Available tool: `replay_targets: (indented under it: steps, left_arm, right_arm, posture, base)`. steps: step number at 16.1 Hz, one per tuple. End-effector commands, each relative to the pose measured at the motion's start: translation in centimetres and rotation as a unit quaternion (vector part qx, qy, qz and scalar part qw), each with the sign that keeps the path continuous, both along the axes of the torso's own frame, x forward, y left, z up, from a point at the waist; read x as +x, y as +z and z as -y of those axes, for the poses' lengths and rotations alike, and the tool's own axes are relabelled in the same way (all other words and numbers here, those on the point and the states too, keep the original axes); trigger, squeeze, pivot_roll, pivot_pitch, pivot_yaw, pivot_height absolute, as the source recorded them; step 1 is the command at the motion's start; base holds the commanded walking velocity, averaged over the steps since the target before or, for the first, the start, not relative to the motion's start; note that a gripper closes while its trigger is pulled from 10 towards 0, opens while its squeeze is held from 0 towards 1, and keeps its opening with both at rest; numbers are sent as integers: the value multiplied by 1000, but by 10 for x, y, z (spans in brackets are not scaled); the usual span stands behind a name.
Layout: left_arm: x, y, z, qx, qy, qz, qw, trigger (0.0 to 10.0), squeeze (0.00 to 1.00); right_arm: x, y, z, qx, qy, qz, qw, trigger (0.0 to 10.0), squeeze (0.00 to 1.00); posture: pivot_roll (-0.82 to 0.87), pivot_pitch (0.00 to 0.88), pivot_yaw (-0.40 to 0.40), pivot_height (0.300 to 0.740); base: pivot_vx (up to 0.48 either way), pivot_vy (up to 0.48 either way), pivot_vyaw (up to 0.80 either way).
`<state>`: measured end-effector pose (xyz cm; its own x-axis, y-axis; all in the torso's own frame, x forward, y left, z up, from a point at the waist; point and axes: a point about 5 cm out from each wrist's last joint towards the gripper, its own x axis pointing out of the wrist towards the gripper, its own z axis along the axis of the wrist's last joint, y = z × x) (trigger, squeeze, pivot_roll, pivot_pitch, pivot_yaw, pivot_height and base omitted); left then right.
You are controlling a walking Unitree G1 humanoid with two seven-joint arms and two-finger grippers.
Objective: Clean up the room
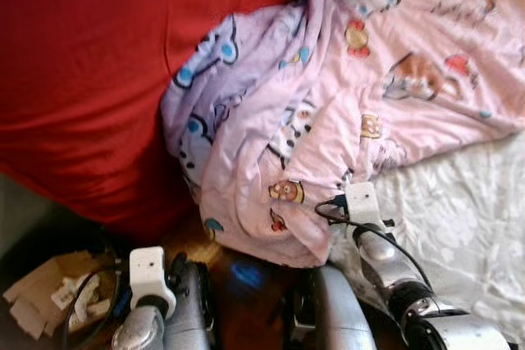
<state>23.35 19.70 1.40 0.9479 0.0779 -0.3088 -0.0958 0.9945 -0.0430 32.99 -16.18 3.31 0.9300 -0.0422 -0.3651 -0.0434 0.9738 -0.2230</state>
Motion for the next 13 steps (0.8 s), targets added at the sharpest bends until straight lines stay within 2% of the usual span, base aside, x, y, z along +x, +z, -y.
replay_targets:
  steps: [1, 2, 3, 4, 8, 11, 13]
  left_arm:
    - [-9, -14, -2, -1, 4, -29, 1000, 10000, 0]
    - [1, -15, -1, -2, 0, -28, 1000, 10000, 0]
    - [5, -15, 0, -2, -4, -28, 1000, 10000, 0]
    - [9, -16, 1, -2, -9, -29, 1000, 10000, 0]
    - [20, -16, 1, -1, -10, -29, 1000, 10000, 0]
    - [24, -16, -1, 0, -9, -26, 1000, 10000, 0]
    - [29, -14, -5, 2, -4, -22, 1000, 10000, 0]
  right_arm:
    - [-7, -7, 9, 11, -13, -8, 1000, 0, 0]
    - [-10, -10, 11, 28, -6, -10, 1000, 0, 0]
    - [-13, -13, 10, 42, -2, -16, 999, 0, 0]
    - [-16, -16, 6, 55, 11, -20, 998, 10000, 0]
    - [-23, -23, 8, 94, -15, -22, 995, 10000, 0]
    - [-8, -3, 7, 111, -15, 23, 994, 10000, 0]
    - [8, 20, 7, 102, 9, 66, 993, 10000, 0]
  posture:
    - [22, 173, -95, 630]
    - [6, 131, -87, 630]
    - [2, 125, -85, 630]
    - [-12, 102, -81, 630]
    - [-23, 92, -77, 630]
    - [-24, 89, -78, 630]
    - [-34, 90, -80, 630]
  base:
    - [0, 0, 0]
    - [0, 0, 0]
    - [0, 0, 0]
    - [0, 0, 0]
    - [0, 0, 0]
    - [0, 0, 0]
    - [0, 0, 0]
